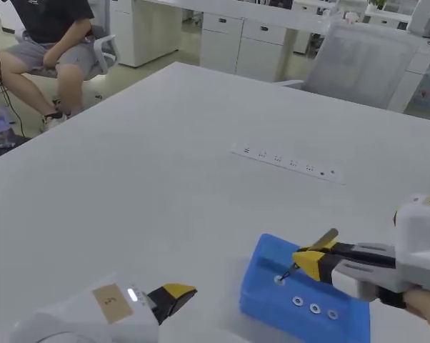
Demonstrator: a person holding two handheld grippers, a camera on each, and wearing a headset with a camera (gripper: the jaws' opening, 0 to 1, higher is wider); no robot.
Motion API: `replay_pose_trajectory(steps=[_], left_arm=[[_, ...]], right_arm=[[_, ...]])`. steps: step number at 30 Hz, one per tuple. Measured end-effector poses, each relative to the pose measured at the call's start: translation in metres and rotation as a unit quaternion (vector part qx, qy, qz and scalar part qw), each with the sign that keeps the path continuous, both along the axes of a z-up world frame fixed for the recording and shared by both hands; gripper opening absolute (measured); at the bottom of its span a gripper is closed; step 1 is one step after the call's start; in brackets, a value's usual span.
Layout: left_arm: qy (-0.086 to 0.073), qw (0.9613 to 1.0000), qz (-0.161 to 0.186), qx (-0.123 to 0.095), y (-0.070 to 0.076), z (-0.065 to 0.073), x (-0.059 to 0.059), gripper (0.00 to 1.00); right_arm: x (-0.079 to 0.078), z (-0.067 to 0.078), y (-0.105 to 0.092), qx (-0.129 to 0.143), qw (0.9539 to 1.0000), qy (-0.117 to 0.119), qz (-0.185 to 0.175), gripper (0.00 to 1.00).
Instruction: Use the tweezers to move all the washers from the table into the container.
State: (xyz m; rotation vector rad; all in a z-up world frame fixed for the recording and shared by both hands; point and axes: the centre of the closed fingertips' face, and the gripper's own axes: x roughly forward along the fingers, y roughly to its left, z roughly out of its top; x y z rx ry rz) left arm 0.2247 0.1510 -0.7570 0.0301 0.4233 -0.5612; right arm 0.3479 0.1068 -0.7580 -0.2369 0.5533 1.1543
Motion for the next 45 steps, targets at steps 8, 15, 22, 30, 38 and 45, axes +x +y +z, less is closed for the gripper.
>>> replay_pose_trajectory(steps=[8,15,22,30,38,45], left_arm=[[0.001,1.0000,-0.001,0.001,-0.001,0.000,0.000,0.62],[0.003,1.0000,-0.003,0.003,-0.001,-0.001,-0.001,0.62],[0.003,1.0000,-0.004,0.003,0.000,-0.002,-0.001,0.62],[0.006,0.9999,-0.007,0.005,0.000,-0.003,-0.001,0.62],[0.006,0.9999,-0.008,-0.001,-0.002,-0.002,-0.002,0.63],[0.007,0.9999,-0.010,0.001,-0.003,-0.002,-0.002,0.63]], right_arm=[[0.007,-0.022,-0.002,-0.028,0.9995,0.011,-0.003,0.03],[0.010,-0.035,-0.006,-0.040,0.9990,0.020,-0.009,0.03],[0.013,-0.040,-0.008,-0.047,0.9986,0.020,-0.011,0.03],[0.013,-0.045,-0.008,-0.060,0.9981,0.014,-0.006,0.03],[0.012,-0.048,-0.009,-0.064,0.9979,0.010,-0.009,0.03],[0.011,-0.035,-0.009,-0.049,0.9987,-0.001,-0.014,0.03]])
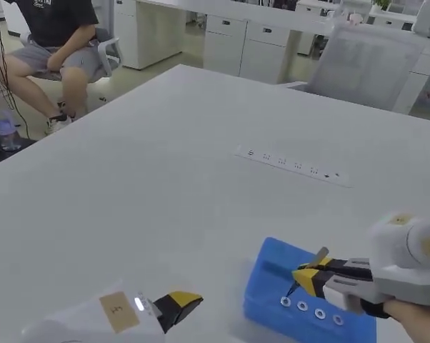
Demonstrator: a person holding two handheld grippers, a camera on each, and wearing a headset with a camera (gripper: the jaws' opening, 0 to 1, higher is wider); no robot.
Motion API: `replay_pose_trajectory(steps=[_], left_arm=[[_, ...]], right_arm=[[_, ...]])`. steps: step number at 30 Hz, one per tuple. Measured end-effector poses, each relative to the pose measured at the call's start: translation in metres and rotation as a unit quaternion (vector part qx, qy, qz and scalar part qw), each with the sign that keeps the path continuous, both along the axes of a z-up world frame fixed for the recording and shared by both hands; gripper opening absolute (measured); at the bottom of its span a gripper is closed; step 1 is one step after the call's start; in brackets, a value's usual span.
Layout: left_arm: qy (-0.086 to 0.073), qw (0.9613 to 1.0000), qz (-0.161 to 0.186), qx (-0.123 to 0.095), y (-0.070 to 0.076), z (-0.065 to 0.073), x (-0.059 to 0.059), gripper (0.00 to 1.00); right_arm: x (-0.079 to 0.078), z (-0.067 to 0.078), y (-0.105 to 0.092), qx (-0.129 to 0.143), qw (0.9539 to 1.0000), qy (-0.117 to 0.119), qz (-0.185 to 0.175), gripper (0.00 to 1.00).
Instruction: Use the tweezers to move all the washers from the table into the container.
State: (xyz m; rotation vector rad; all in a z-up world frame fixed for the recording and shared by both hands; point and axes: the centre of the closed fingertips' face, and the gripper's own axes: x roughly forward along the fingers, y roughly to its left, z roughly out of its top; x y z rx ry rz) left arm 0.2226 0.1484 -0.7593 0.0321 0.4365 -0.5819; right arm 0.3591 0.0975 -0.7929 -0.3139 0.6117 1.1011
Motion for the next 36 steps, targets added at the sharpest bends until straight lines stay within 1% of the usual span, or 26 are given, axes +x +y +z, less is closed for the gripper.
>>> replay_pose_trajectory(steps=[3,4,8,15,20,23,27,31,33,36], left_arm=[[0.000,1.0000,0.000,0.001,0.000,0.000,0.000,0.63],[0.000,1.0000,0.001,0.001,0.000,0.000,0.000,0.63],[0.000,1.0000,0.001,0.000,0.000,0.000,0.000,0.63],[0.000,1.0000,0.001,0.002,0.000,0.000,0.000,0.63],[0.000,1.0000,0.000,0.001,0.000,0.000,0.000,0.63],[-0.001,1.0000,0.000,0.002,0.000,-0.001,0.000,0.63],[-0.001,1.0000,0.000,0.002,0.000,-0.001,0.000,0.62],[-0.001,1.0000,0.000,0.002,0.000,-0.001,0.000,0.62],[0.000,1.0000,0.000,0.003,0.000,-0.001,0.000,0.62],[-0.001,1.0000,-0.001,0.004,0.000,-0.001,0.000,0.62]], right_arm=[[-0.002,0.011,0.000,0.013,0.9999,-0.007,-0.003,0.03],[-0.003,0.012,0.000,0.014,0.9999,-0.008,-0.003,0.03],[-0.009,0.028,0.000,0.030,0.9994,-0.020,-0.002,0.03],[-0.022,0.052,0.000,0.058,0.9978,-0.033,0.006,0.03],[-0.034,0.060,0.000,0.064,0.9972,-0.035,0.016,0.03],[-0.040,0.060,0.001,0.066,0.9970,-0.032,0.024,0.03],[-0.050,0.055,-0.002,0.059,0.9974,-0.026,0.032,0.03],[-0.059,0.045,-0.006,0.055,0.9977,-0.013,0.037,0.03],[-0.064,0.038,-0.007,0.050,0.9979,-0.002,0.041,0.03],[-0.069,0.027,-0.011,0.037,0.9983,0.007,0.045,0.03]])
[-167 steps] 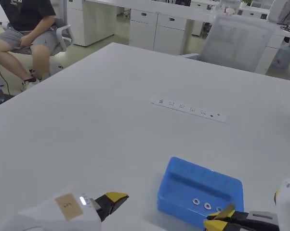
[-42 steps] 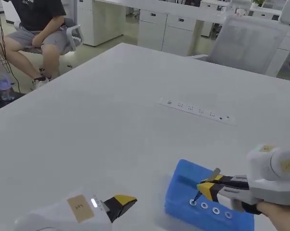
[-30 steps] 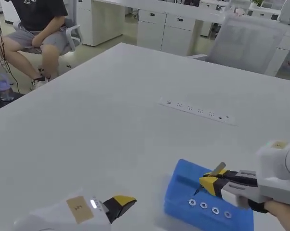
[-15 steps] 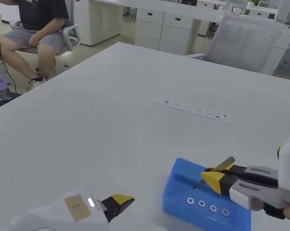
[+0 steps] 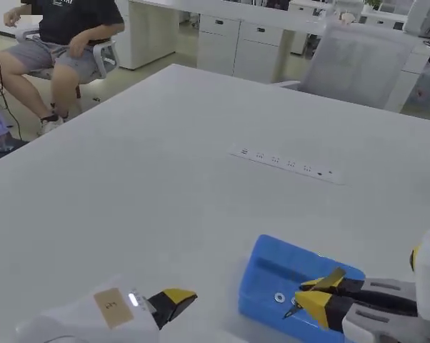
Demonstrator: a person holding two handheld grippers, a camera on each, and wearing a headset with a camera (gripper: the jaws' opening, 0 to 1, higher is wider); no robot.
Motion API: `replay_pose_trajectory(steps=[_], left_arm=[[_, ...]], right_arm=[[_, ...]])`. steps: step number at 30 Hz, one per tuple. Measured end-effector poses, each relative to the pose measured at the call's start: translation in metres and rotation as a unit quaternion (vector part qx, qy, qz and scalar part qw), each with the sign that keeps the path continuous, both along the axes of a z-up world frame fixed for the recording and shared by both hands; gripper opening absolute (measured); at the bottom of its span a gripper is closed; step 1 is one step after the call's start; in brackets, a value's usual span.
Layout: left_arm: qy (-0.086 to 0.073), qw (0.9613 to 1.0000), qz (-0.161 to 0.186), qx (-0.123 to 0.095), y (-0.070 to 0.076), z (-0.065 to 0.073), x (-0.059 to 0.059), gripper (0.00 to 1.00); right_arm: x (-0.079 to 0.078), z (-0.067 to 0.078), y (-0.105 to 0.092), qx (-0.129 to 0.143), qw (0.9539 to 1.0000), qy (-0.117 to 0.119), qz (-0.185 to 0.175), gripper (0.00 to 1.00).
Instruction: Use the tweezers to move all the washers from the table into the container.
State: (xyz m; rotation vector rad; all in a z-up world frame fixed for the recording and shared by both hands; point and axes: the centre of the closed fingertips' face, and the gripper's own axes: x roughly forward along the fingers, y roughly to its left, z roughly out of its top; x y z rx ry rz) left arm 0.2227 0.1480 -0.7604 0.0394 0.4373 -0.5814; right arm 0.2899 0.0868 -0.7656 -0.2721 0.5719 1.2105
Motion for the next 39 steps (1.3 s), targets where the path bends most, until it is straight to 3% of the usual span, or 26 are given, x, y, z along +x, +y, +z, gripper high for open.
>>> replay_pose_trajectory(steps=[9,17,33,37,39], left_arm=[[0.002,1.0000,-0.001,0.001,0.000,-0.001,0.000,0.62],[0.003,1.0000,-0.002,0.003,-0.001,-0.001,-0.001,0.62],[0.002,1.0000,-0.002,0.004,-0.001,0.000,0.000,0.61],[0.001,1.0000,-0.001,0.004,0.000,0.000,0.000,0.61],[0.001,1.0000,-0.001,0.003,0.001,-0.001,0.000,0.62]], right_arm=[[-0.006,-0.030,-0.006,-0.026,0.9994,0.021,0.001,0.03],[-0.013,-0.045,-0.007,-0.049,0.9983,0.028,0.016,0.03],[-0.020,-0.048,-0.004,-0.070,0.9965,-0.003,0.045,0.03],[-0.021,-0.036,-0.001,-0.039,0.9986,0.012,0.034,0.03],[-0.020,-0.030,-0.002,-0.036,0.9988,0.010,0.031,0.03]])
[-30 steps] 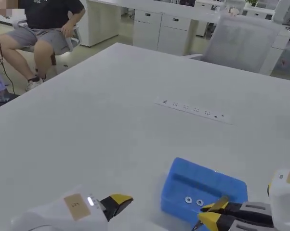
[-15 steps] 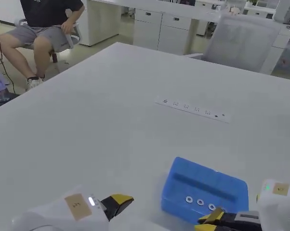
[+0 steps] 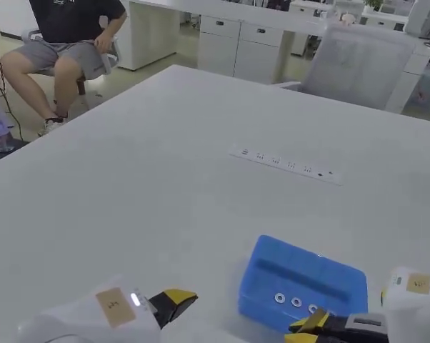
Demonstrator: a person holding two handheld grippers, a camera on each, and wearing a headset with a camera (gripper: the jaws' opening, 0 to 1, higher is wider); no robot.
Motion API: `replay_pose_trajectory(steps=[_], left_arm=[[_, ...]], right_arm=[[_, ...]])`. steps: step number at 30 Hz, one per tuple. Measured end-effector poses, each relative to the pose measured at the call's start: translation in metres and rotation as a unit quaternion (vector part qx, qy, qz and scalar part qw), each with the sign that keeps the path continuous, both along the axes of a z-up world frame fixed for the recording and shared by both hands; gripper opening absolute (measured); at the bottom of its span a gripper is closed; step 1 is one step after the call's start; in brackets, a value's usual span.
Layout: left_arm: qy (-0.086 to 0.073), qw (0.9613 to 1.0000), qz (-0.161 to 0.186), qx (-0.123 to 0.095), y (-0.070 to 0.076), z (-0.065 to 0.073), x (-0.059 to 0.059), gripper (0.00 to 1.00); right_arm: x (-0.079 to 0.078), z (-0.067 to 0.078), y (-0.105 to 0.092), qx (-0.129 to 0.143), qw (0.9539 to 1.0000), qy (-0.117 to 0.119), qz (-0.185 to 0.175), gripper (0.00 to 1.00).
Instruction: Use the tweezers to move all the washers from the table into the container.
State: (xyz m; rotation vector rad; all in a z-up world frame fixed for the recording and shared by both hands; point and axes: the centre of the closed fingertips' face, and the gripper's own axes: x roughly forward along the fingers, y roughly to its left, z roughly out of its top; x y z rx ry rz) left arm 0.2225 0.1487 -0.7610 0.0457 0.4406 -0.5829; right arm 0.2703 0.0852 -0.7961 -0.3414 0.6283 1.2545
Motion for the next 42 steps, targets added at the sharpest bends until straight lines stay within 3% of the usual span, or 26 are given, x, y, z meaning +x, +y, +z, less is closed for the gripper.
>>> replay_pose_trajectory(steps=[7,13,20,24,32,42], left_arm=[[0.000,1.0000,-0.004,0.001,-0.001,-0.001,-0.001,0.62],[0.000,1.0000,-0.004,-0.001,-0.001,-0.001,-0.001,0.62],[-0.001,1.0000,-0.004,0.000,0.000,-0.001,-0.001,0.61],[-0.001,1.0000,-0.004,0.000,0.000,-0.001,-0.001,0.61],[0.001,1.0000,-0.004,0.000,0.000,-0.001,-0.001,0.61],[-0.001,1.0000,-0.001,-0.006,-0.001,0.002,-0.001,0.61]], right_arm=[[0.006,0.021,0.002,0.016,0.9998,-0.012,-0.003,0.03],[0.015,0.046,0.008,0.045,0.9987,-0.024,-0.004,0.03],[0.031,0.060,0.012,0.072,0.9967,-0.026,-0.026,0.03],[0.040,0.060,0.017,0.084,0.9955,-0.019,-0.041,0.03],[0.051,0.053,0.025,0.075,0.9961,-0.021,-0.041,0.03],[0.076,0.037,0.037,0.070,0.9956,-0.008,-0.061,0.03]])
